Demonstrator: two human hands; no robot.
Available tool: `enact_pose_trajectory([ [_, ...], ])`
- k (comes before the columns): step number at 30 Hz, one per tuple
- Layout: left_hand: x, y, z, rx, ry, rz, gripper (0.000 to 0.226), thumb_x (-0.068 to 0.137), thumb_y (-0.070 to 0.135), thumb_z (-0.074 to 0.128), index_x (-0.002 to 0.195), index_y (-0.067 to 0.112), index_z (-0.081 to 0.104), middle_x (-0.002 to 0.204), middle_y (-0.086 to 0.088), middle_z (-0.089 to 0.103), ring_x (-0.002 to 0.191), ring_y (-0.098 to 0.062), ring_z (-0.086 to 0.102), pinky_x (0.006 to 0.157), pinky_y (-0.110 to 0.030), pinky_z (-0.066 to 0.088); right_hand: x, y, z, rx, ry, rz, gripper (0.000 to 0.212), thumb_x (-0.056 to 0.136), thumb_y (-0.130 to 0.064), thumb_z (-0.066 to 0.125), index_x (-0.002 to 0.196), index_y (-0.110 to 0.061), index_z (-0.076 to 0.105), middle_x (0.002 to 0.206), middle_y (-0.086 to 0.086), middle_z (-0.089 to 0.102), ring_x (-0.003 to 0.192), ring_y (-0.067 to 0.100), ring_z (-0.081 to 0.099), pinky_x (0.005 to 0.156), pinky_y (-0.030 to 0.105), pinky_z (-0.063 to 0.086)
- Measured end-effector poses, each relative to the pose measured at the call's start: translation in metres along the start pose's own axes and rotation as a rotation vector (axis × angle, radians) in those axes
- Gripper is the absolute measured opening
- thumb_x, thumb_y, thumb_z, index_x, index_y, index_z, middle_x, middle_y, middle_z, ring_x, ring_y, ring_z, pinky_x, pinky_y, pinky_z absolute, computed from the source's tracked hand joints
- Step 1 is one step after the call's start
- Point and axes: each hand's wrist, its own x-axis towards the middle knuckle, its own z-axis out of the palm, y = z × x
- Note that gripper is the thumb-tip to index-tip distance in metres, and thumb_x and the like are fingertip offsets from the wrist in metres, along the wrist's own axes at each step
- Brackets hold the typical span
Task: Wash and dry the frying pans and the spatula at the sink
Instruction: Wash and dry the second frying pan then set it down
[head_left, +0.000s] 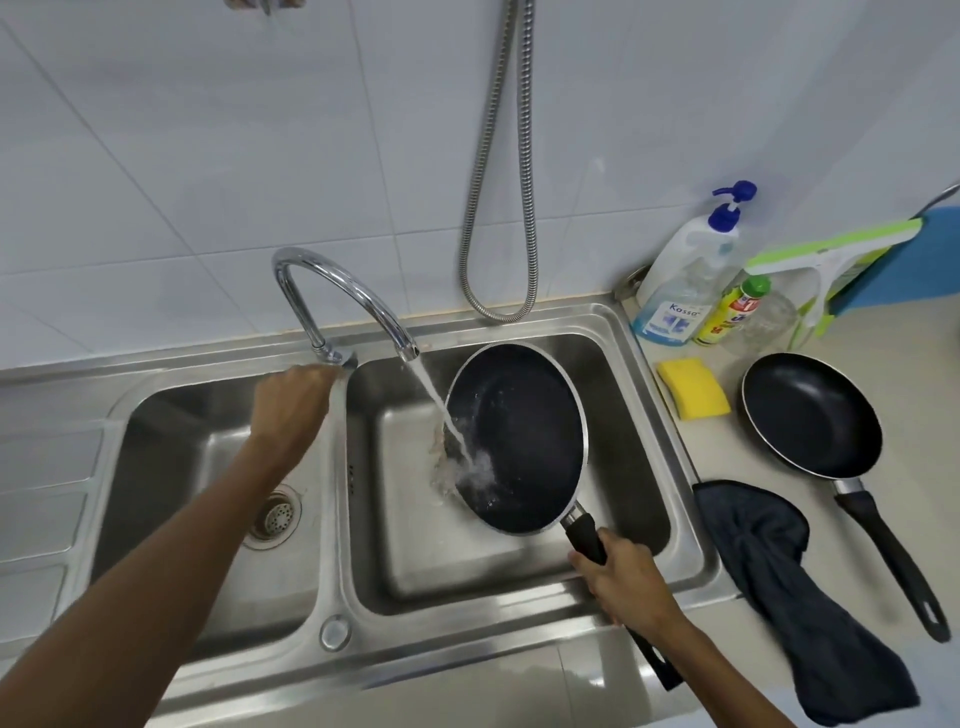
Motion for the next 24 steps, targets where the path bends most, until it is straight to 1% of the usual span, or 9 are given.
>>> enact_pose_trajectory([
  [2,0.013,-0.004,-0.012,-0.016,0.023,-0.024,0.026,0.092,0.006,0.064,0.11,0.021,0.076,0.092,-0.015,0.077,0.079,-0.042,0.073,0.065,-0.043,0.055,0.001,0.0,0.0,-0.117,0.01,-0.031,0.018,0.095,-0.03,0.068,0.089,-0.016,0.059,0.07,0.002,0.064,0.052,0.01,0.061,0.048,0.017,0.047],
  [5,0.032,-0.002,-0.025,0.003,-0.004,-0.059,0.014,0.089,0.005,0.064,0.096,0.013,0.074,0.085,-0.021,0.072,0.079,-0.045,0.071,0.064,-0.042,0.051,0.002,-0.003,0.002,-0.215,0.038,-0.062,0.019,0.096,-0.032,0.068,0.091,-0.017,0.056,0.075,0.001,0.065,0.059,0.01,0.063,0.05,0.012,0.046],
  [9,0.048,0.0,-0.025,-0.027,-0.007,-0.089,0.016,0.085,-0.003,0.067,0.084,0.013,0.067,0.074,-0.02,0.066,0.07,-0.045,0.068,0.06,-0.041,0.048,0.005,0.0,0.002,-0.308,0.08,-0.09,0.023,0.097,-0.037,0.065,0.102,-0.016,0.055,0.076,-0.001,0.064,0.061,0.01,0.065,0.051,0.015,0.048],
  [13,0.05,-0.005,-0.019,-0.014,-0.006,-0.083,0.019,0.086,-0.002,0.068,0.08,0.016,0.065,0.068,-0.016,0.063,0.065,-0.043,0.067,0.056,-0.038,0.042,0.009,0.003,-0.005,-0.379,0.128,-0.122,0.028,0.098,-0.039,0.063,0.114,-0.019,0.053,0.077,-0.002,0.066,0.063,0.012,0.068,0.06,0.023,0.058],
  [16,0.047,-0.004,-0.019,-0.122,0.061,-0.08,0.015,0.09,0.001,0.066,0.086,0.016,0.066,0.078,-0.018,0.069,0.072,-0.044,0.068,0.061,-0.042,0.051,0.007,-0.001,-0.008,-0.455,0.182,-0.167,0.029,0.099,-0.039,0.06,0.117,-0.019,0.05,0.077,-0.002,0.067,0.062,0.013,0.067,0.061,0.027,0.059],
  [18,0.039,0.006,-0.013,-0.281,0.163,-0.152,0.021,0.092,0.003,0.063,0.108,0.015,0.068,0.096,-0.019,0.073,0.083,-0.044,0.069,0.066,-0.047,0.053,0.007,-0.005,-0.009,-0.516,0.222,-0.204,0.029,0.1,-0.038,0.059,0.118,-0.018,0.049,0.075,0.0,0.068,0.063,0.017,0.067,0.061,0.029,0.058],
  [20,0.017,0.022,-0.004,-0.429,0.246,-0.255,0.032,0.094,0.007,0.062,0.124,0.014,0.061,0.112,-0.016,0.068,0.097,-0.041,0.064,0.069,-0.049,0.055,0.009,-0.008,-0.009,-0.571,0.242,-0.225,0.027,0.099,-0.037,0.059,0.114,-0.017,0.048,0.073,-0.001,0.066,0.065,0.02,0.069,0.062,0.033,0.058],
  [22,-0.017,0.046,0.012,-0.523,0.309,-0.33,0.03,0.096,0.011,0.062,0.125,0.011,0.055,0.119,-0.014,0.059,0.104,-0.036,0.06,0.07,-0.047,0.056,0.009,-0.011,-0.008,-0.582,0.251,-0.243,0.027,0.099,-0.036,0.06,0.114,-0.018,0.048,0.071,-0.004,0.064,0.065,0.02,0.069,0.062,0.032,0.058],
  [24,-0.054,0.075,0.028,-0.623,0.231,-0.366,0.028,0.097,0.019,0.063,0.122,0.011,0.053,0.117,-0.01,0.056,0.101,-0.028,0.059,0.068,-0.04,0.053,0.01,-0.013,-0.004,-0.566,0.244,-0.251,0.028,0.098,-0.035,0.062,0.116,-0.018,0.049,0.072,-0.005,0.064,0.066,0.019,0.068,0.063,0.031,0.058],
])
